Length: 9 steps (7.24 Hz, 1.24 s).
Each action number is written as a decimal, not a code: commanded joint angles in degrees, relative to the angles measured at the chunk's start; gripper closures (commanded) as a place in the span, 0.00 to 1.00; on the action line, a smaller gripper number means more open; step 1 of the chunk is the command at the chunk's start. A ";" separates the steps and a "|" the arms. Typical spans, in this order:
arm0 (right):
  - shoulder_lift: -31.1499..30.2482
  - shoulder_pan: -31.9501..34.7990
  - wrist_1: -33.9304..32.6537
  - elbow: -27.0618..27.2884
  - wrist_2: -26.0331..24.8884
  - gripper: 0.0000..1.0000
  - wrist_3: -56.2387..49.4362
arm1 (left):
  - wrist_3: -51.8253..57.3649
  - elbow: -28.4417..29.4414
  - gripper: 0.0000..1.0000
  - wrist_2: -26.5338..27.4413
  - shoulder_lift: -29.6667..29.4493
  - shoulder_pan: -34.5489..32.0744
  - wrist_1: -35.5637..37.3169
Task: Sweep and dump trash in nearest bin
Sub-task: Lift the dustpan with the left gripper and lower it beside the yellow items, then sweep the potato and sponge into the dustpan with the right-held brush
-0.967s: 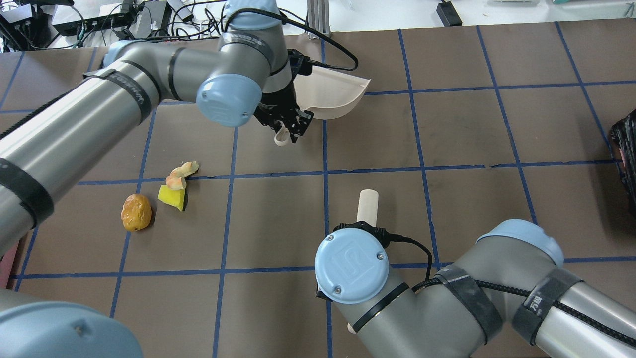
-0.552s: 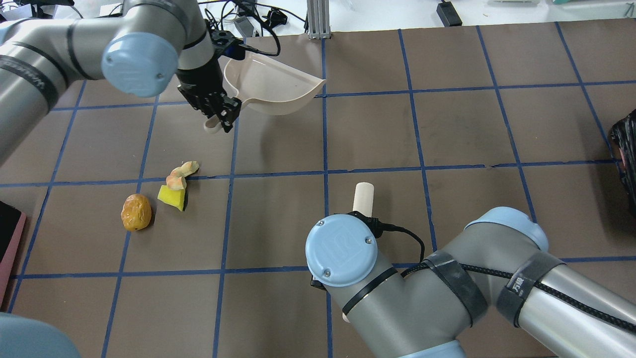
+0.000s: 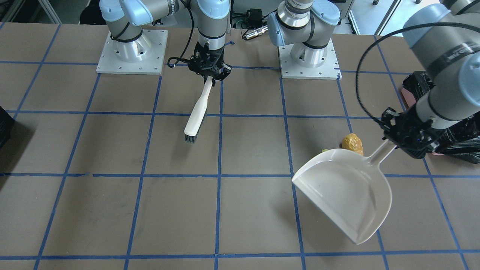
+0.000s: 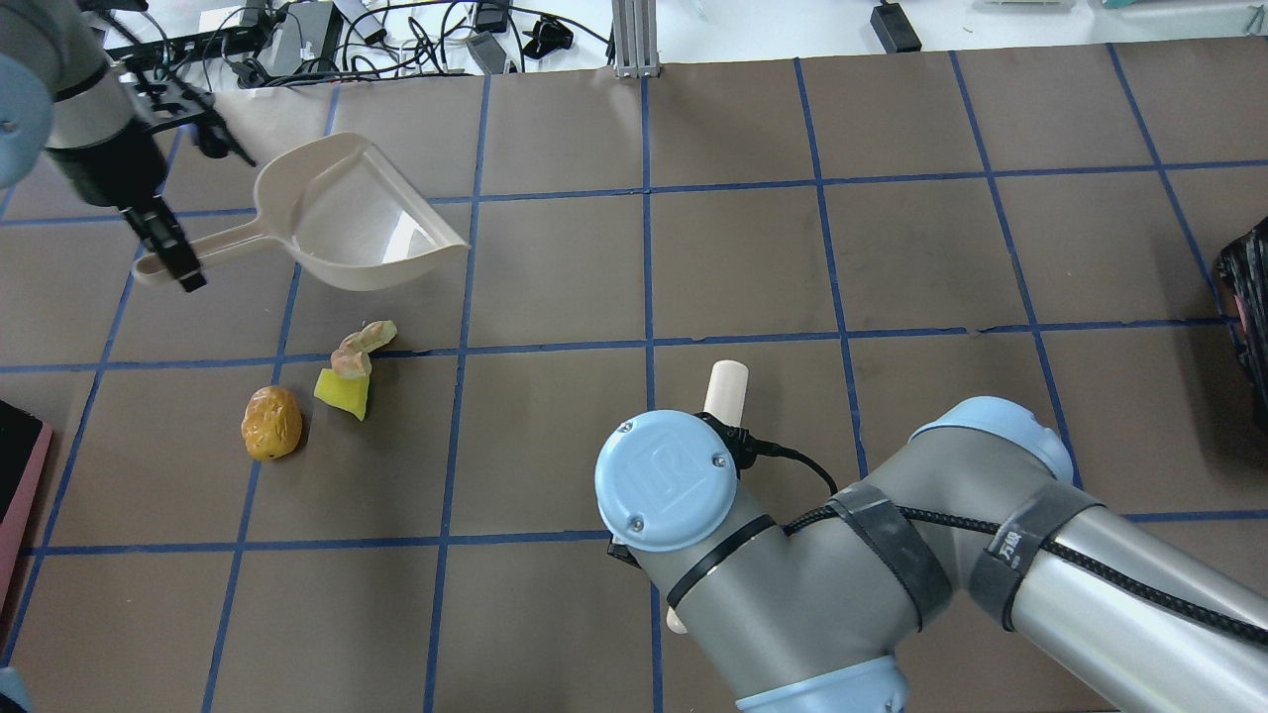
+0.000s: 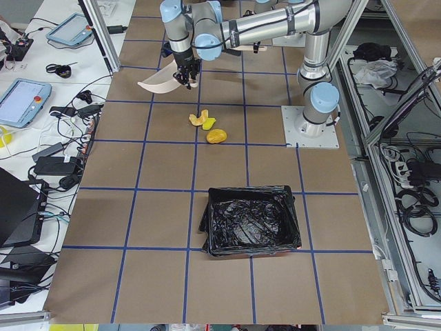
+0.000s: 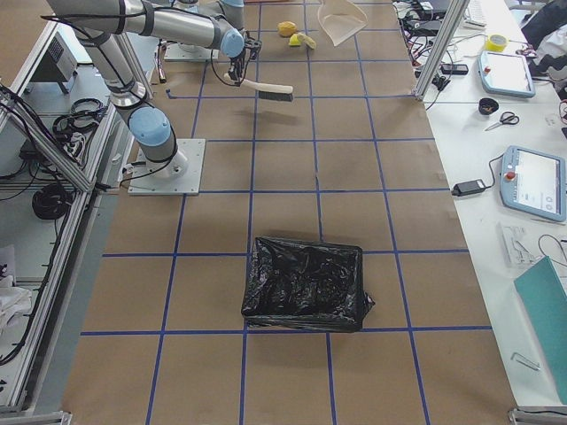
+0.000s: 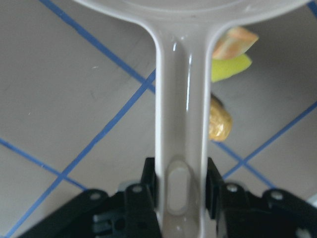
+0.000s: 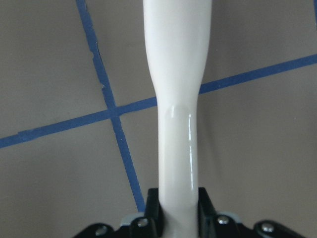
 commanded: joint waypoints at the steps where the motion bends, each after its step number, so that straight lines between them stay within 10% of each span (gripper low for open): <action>1: 3.44 1.62 0.61 -4.91 0.16 1.00 2.69 | 25.06 -1.68 1.00 0.94 -1.24 14.15 7.87; 6: 12.05 3.20 0.79 -16.06 1.03 1.00 6.91 | 56.52 -6.68 1.00 3.75 -6.17 22.29 25.56; 9: 25.73 8.56 4.62 -32.55 1.91 1.00 18.65 | 60.24 -7.49 1.00 7.00 -8.98 22.21 27.79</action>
